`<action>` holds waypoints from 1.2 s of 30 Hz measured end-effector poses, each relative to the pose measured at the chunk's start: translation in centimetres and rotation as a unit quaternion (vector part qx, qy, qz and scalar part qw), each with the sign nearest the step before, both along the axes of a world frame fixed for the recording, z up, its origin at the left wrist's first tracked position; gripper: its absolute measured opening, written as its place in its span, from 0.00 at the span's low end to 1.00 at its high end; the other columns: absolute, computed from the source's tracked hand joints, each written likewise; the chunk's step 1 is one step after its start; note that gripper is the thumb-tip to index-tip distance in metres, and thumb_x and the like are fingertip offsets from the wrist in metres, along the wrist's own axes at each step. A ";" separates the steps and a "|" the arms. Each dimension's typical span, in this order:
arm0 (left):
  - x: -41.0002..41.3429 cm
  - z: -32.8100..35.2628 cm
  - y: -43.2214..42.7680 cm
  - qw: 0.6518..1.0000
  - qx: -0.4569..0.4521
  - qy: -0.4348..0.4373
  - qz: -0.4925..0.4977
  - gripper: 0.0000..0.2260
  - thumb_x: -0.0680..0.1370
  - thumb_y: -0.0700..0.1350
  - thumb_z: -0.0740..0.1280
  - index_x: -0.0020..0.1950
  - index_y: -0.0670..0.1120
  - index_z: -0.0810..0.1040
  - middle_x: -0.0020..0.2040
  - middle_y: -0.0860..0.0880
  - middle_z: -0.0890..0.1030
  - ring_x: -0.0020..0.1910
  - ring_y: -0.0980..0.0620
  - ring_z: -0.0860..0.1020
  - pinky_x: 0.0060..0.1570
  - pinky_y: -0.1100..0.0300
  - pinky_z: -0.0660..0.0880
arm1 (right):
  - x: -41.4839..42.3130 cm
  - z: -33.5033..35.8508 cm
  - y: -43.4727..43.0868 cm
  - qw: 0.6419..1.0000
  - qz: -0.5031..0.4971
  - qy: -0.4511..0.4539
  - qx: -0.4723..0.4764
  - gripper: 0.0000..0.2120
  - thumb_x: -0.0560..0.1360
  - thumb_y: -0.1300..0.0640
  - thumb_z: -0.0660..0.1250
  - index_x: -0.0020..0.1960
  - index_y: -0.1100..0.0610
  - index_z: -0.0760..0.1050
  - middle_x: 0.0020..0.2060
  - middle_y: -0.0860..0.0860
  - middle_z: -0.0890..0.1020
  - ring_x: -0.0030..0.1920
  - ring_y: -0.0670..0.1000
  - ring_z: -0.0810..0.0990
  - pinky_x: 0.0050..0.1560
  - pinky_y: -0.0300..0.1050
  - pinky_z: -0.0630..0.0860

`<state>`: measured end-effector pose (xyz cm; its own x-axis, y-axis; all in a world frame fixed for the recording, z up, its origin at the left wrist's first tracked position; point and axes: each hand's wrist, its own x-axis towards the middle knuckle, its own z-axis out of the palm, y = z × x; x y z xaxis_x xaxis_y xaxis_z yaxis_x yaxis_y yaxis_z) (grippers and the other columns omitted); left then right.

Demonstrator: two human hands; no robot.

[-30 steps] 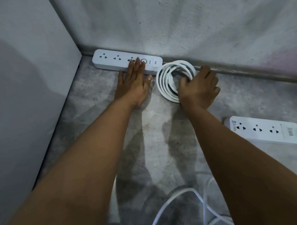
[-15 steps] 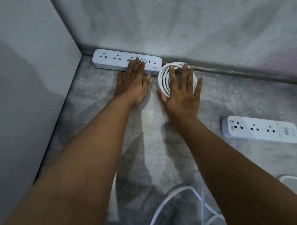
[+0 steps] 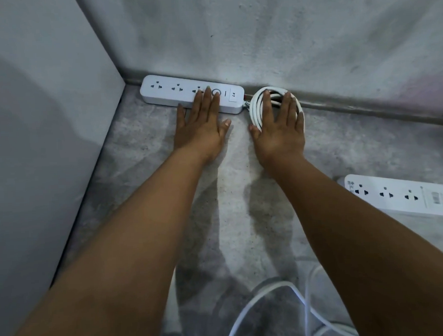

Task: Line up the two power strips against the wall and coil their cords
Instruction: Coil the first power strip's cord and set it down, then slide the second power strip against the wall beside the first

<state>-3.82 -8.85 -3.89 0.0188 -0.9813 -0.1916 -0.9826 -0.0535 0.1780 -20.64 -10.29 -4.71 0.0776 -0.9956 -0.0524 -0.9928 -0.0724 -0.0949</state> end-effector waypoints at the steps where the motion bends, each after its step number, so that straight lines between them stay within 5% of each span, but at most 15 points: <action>1: -0.1 0.1 0.0 1.000 0.003 -0.018 0.000 0.29 0.83 0.59 0.42 0.79 0.49 0.35 0.79 0.51 0.34 0.78 0.53 0.34 0.75 0.45 0.33 | -0.1 0.2 0.0 1.000 0.002 0.000 0.005 0.34 0.81 0.41 0.51 0.80 0.48 0.39 0.78 0.61 0.41 0.79 0.59 0.42 0.76 0.58 0.40; 6: -0.8 0.7 0.1 0.996 0.005 -0.091 -0.005 0.31 0.82 0.61 0.41 0.79 0.47 0.36 0.80 0.48 0.36 0.78 0.50 0.36 0.75 0.43 0.34 | -0.5 0.8 0.5 1.000 0.019 0.009 0.002 0.35 0.79 0.35 0.51 0.79 0.46 0.41 0.79 0.59 0.44 0.79 0.58 0.42 0.76 0.62 0.42; 15: -0.9 1.9 0.0 0.996 0.010 -0.090 0.003 0.30 0.83 0.60 0.41 0.80 0.46 0.38 0.80 0.46 0.38 0.79 0.49 0.38 0.75 0.45 0.34 | -0.7 2.2 1.8 0.998 0.038 0.019 -0.047 0.32 0.80 0.39 0.49 0.80 0.51 0.48 0.79 0.59 0.48 0.79 0.60 0.47 0.77 0.60 0.42; 36: -11.9 10.1 10.1 0.992 -0.085 0.023 -0.091 0.28 0.83 0.56 0.53 0.78 0.42 0.56 0.78 0.41 0.59 0.77 0.43 0.56 0.76 0.47 0.48 | -16.6 12.0 14.3 0.999 0.039 0.026 -0.012 0.32 0.80 0.43 0.59 0.78 0.57 0.56 0.77 0.57 0.61 0.77 0.57 0.58 0.76 0.54 0.54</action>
<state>-15.73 1.21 6.18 -0.1674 -0.9857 -0.0201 -0.9637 0.1593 0.2144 -37.21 4.01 7.27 0.1532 -0.9876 -0.0336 -0.9876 -0.1518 -0.0406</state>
